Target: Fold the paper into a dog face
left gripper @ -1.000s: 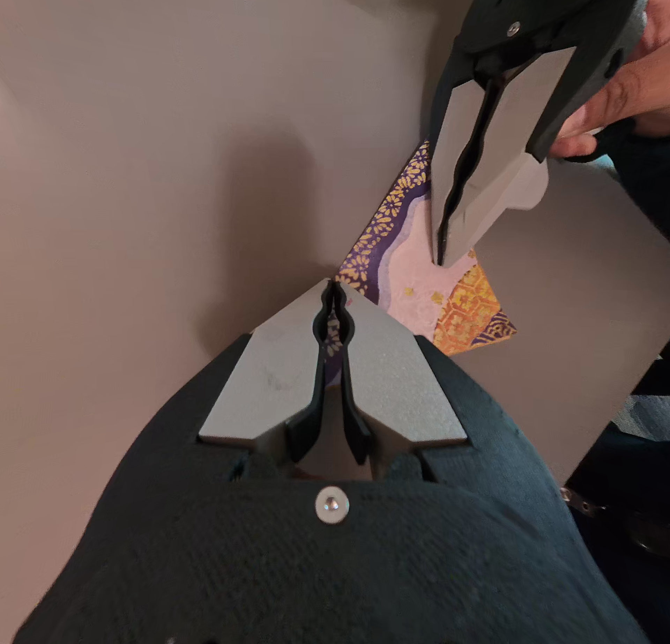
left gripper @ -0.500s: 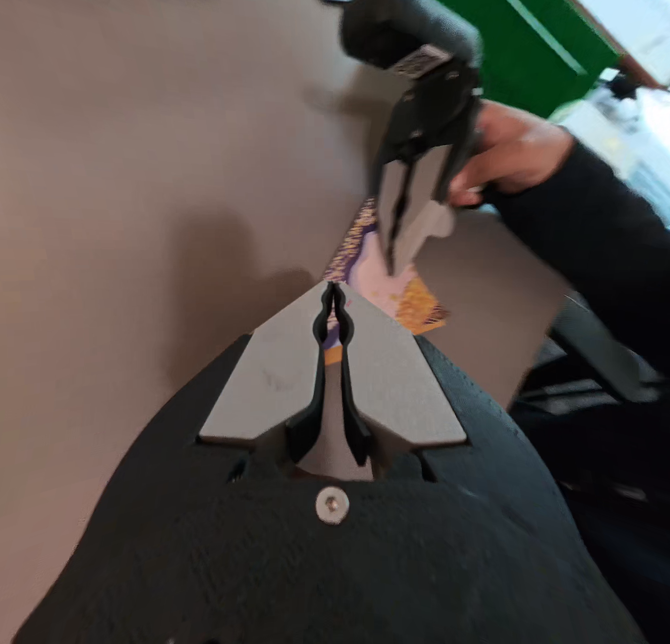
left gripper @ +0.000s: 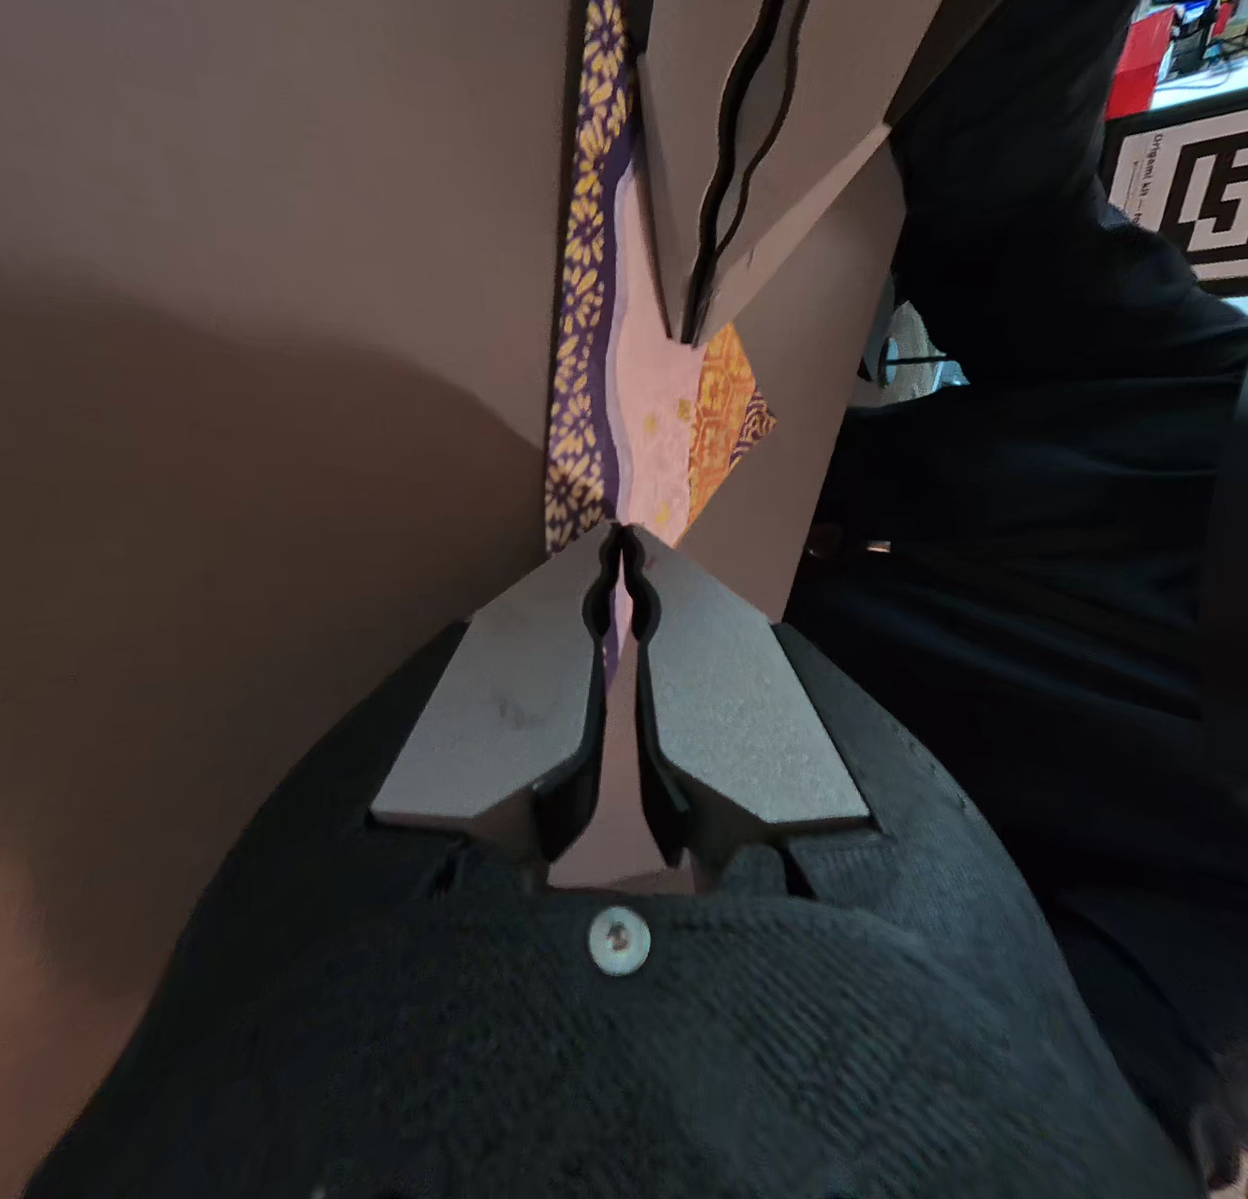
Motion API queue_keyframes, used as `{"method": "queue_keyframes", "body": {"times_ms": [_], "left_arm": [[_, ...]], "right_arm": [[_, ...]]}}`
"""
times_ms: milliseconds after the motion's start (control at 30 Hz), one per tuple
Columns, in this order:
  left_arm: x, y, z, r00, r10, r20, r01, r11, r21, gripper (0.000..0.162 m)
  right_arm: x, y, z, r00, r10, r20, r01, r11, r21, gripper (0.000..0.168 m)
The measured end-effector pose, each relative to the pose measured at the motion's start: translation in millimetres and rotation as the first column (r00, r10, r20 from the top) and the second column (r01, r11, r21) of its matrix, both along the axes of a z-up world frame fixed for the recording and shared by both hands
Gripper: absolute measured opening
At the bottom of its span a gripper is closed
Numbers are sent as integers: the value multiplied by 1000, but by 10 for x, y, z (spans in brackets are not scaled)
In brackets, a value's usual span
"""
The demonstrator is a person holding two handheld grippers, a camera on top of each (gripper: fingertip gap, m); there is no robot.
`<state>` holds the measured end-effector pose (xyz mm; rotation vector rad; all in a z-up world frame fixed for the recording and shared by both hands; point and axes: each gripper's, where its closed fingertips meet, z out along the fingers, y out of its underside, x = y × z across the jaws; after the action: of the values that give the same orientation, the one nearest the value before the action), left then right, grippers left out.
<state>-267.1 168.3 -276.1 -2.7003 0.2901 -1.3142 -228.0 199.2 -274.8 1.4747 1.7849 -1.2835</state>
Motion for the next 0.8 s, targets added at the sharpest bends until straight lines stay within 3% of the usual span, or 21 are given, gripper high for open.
{"method": "queue_keyframes", "body": {"times_ms": [267,800], "left_arm": [[-219,-297,-1,1000,17,24,-16,999,-35,0],[-396,-346,4,983,150,109,-146,988,-44,0]], "right_arm": [[0,1,0,1000,2,3,-1,1000,-5,0],[-2,1,3,1000,-5,5,5,1000,-16,0]]}}
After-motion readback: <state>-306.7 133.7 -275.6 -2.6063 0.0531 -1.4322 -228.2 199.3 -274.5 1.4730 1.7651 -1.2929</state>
